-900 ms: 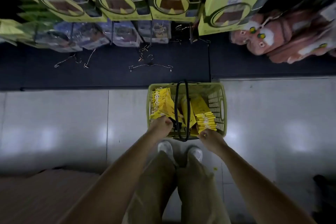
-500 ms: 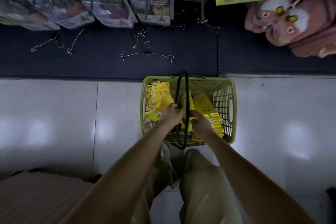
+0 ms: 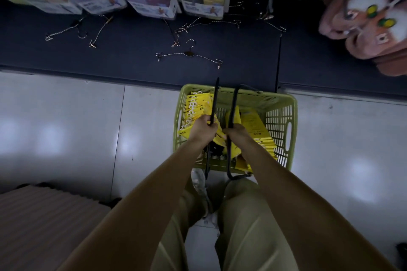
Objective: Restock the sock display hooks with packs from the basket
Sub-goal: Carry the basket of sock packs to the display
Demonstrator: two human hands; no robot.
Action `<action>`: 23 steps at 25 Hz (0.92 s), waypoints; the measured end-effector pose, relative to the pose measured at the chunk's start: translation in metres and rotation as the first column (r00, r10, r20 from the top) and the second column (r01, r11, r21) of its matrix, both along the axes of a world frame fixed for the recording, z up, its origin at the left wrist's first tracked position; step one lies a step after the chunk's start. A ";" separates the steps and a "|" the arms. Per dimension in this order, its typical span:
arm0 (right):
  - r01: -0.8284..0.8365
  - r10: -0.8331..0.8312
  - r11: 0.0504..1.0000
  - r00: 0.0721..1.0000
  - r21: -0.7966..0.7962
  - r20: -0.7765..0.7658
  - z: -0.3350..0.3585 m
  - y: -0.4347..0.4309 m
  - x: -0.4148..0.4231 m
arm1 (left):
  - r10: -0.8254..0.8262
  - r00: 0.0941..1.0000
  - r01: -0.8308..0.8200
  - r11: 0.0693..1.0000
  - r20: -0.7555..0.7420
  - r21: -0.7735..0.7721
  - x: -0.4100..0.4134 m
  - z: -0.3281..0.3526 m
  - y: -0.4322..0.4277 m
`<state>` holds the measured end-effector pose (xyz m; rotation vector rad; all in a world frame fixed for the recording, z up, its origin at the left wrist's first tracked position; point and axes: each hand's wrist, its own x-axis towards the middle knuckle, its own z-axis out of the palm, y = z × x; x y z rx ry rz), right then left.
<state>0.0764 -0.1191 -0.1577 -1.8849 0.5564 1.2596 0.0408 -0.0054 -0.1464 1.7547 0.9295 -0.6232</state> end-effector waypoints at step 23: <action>-0.318 0.317 0.948 0.946 -0.006 0.070 0.313 0.085 -0.081 | 0.417 0.908 -0.418 0.909 -0.050 -0.011 -0.188 0.299 0.163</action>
